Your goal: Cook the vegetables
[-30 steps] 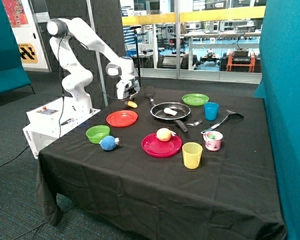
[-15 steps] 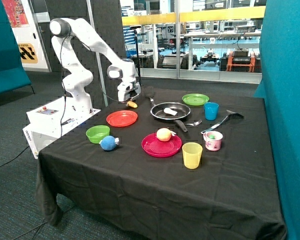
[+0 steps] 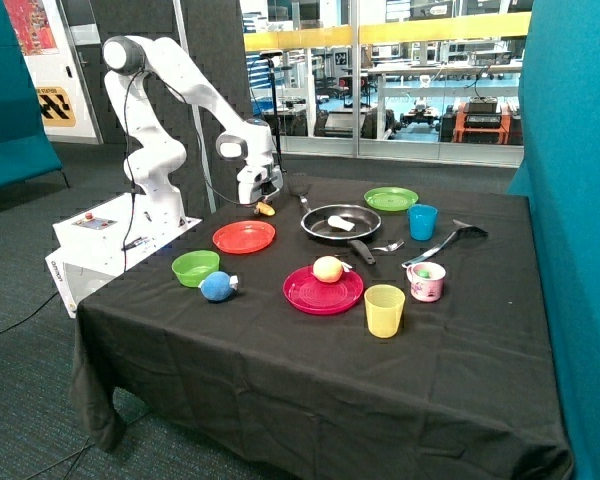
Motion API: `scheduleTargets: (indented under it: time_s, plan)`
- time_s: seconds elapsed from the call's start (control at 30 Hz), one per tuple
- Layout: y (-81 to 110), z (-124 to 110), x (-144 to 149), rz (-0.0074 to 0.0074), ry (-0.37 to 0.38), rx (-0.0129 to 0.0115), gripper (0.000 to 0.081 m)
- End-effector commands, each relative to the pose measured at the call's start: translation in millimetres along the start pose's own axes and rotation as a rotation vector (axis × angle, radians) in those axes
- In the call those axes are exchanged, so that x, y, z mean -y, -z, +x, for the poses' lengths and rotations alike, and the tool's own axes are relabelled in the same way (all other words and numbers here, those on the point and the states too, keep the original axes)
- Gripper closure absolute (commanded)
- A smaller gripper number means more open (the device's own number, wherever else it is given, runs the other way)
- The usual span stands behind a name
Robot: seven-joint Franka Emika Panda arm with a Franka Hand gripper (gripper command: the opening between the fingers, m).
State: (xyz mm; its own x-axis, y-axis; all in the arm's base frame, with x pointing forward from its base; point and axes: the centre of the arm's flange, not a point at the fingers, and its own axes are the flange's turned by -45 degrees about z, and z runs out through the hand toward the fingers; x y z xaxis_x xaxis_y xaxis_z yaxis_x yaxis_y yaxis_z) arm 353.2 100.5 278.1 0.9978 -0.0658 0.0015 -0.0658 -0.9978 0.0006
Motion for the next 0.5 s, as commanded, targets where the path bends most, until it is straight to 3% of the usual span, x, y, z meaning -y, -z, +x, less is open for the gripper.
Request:
scheduleTargets:
  time_s: [0.0,0.1,0.33,0.47]
  plan:
    - [-1.6,3.4,2.4,0.0006,0.007,0.0015,0.0307]
    - [-1.3,4.8,0.5,0.0006,0.006,0.0015,0.0354]
    - [-4.8,2.8,-8.8,0.0005,-0.015,0.0015,0.0690]
    - [-7.1,1.3,-13.3,0.0005,-0.013,0.0015,0.0726]
